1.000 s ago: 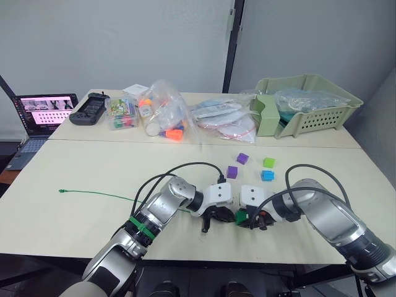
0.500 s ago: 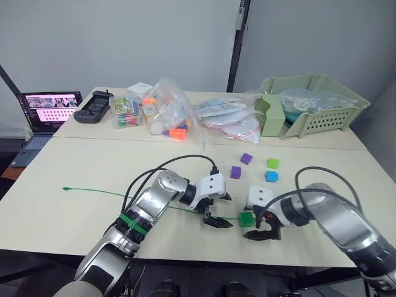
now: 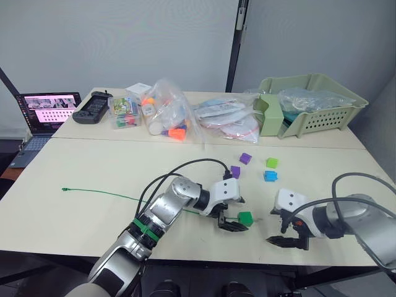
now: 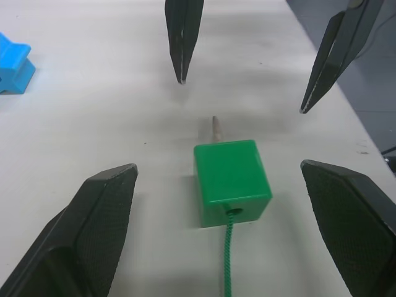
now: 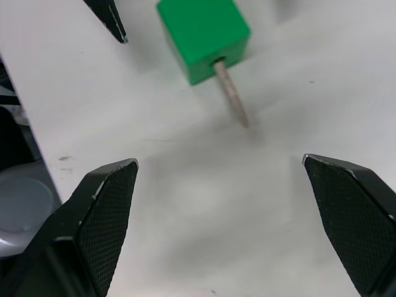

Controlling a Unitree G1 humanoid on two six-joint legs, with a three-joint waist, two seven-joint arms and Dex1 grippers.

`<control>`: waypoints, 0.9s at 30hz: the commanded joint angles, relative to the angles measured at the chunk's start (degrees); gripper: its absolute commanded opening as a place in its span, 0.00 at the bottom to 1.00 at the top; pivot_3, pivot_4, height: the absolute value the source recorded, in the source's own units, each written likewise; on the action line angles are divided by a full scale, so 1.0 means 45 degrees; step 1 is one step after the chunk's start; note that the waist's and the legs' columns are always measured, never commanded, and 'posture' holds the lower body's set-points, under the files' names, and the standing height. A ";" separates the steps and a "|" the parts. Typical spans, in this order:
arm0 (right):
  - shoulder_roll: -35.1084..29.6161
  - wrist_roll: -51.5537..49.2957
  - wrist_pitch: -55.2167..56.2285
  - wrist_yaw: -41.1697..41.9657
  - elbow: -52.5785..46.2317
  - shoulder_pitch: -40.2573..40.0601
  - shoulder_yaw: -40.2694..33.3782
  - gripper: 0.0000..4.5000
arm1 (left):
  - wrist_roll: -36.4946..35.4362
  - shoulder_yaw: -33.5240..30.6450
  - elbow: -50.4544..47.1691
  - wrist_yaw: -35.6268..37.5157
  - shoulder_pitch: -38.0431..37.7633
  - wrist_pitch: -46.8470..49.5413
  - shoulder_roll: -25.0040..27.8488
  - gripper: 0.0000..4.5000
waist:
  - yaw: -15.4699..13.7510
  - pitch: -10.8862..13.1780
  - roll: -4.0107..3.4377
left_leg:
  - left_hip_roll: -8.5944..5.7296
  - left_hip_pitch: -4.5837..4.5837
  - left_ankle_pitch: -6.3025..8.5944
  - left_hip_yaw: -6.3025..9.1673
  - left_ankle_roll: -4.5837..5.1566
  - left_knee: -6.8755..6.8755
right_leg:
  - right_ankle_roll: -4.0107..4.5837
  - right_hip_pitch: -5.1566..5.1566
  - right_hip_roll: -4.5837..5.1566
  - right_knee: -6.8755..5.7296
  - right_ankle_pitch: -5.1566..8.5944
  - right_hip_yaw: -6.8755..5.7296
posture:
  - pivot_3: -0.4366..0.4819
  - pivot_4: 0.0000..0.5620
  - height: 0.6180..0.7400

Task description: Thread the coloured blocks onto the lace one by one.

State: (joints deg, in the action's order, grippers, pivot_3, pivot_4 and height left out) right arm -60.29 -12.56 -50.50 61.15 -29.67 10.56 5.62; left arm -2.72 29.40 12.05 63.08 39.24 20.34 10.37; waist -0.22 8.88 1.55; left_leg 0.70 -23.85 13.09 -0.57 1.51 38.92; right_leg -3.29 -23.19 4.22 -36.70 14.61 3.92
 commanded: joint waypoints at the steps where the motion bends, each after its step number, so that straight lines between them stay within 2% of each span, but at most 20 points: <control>1: -0.0162 -0.0208 0.0261 -0.0116 -0.0173 0.0251 -0.0368 1.00 | 0.0059 0.0099 -0.0151 -0.0341 -0.0058 0.0245 -0.0314 0.93 | -0.0005 0.0000 0.0000 | 0.0000 0.0000 0.0000 0.0000 0.0000 0.0000 | 0.0000 0.0000 0.0000 0.0001 0.0000 0.0000 | 0.48 0.27 0.95; 4: -0.0087 -0.0226 0.0322 -0.0175 -0.0107 0.0413 -0.0220 1.00 | 0.0139 0.0214 -0.0112 -0.0425 -0.0101 0.0445 -0.0398 0.75 | -0.0008 0.0000 0.0000 | 0.0000 0.0000 0.0000 0.0000 0.0000 0.0001 | 0.0000 0.0000 0.0000 0.0000 0.0000 0.0000 | 0.48 0.27 0.95; 10: 0.0299 0.0156 0.1074 -0.0229 0.0464 0.1062 0.0645 1.00 | 0.0345 0.0351 0.0024 -0.0545 0.0017 0.0344 -0.0386 0.30 | 0.0000 0.0000 0.0000 | 0.0001 0.0001 0.0000 0.0000 0.0000 0.0000 | 0.0000 0.0001 -0.0002 0.0001 0.0000 0.0000 | 0.48 0.27 0.95; 11: 0.0321 0.0236 0.1226 -0.0214 0.0577 0.1156 0.0799 1.00 | 0.0359 0.0348 0.0002 -0.0514 0.0024 0.0335 -0.0343 0.26 | 0.0003 0.0000 0.0000 | 0.0002 0.0001 0.0000 0.0000 0.0000 0.0000 | 0.0000 0.0001 -0.0003 0.0002 0.0000 0.0000 | 0.48 0.27 0.95; 15: 0.0677 0.1076 0.2384 0.0076 0.1603 0.2120 0.2296 1.00 | 0.0739 0.0555 -0.0020 -0.0165 0.0174 -0.0219 0.0241 0.26 | 0.0038 0.0000 0.0001 | 0.0001 0.0004 0.0000 -0.0009 -0.0001 0.0000 | 0.0000 0.0001 -0.0001 0.0000 0.0000 0.0000 | 0.48 0.27 0.95; 20: 0.1040 0.1360 0.2713 0.0218 0.2094 0.2510 0.2904 1.00 | 0.0728 0.0529 0.0083 -0.0050 0.0243 -0.0378 0.0329 0.26 | 0.0062 0.0000 -0.0001 | 0.0004 0.0005 0.0000 -0.0015 0.0000 -0.0005 | 0.0002 -0.0003 -0.0006 -0.0004 0.0000 0.0000 | 0.48 0.27 0.95; 23: 0.1389 0.1529 0.2681 0.0085 0.2485 0.2618 0.3193 0.82 | 0.0737 0.0495 0.0181 0.0052 0.0315 -0.0463 0.0422 0.26 | 0.0086 0.0000 0.0000 | 0.0006 0.0007 0.0000 -0.0008 0.0000 -0.0003 | 0.0002 0.0002 -0.0007 -0.0003 0.0000 0.0000 | 0.48 0.27 0.95; 27: 0.1607 0.1411 0.2518 -0.0010 0.2403 0.2548 0.2991 0.52 | 0.0736 0.0493 0.0167 0.0095 0.0284 -0.0463 0.0495 0.26 | 0.0156 0.0000 0.0000 | 0.0011 0.0019 0.0000 -0.0003 0.0000 -0.0001 | 0.0003 0.0010 -0.0014 -0.0011 -0.0001 0.0000 | 0.48 0.27 0.95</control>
State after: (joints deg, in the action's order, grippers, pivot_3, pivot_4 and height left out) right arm -53.23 -6.96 -38.91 62.22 -18.94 21.97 19.70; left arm 0.15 31.69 12.86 63.11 39.95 18.73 12.37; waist 0.48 8.88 1.55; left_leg 0.74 -23.76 13.08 -0.58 1.51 38.91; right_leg -3.27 -23.14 4.16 -36.75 14.60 3.92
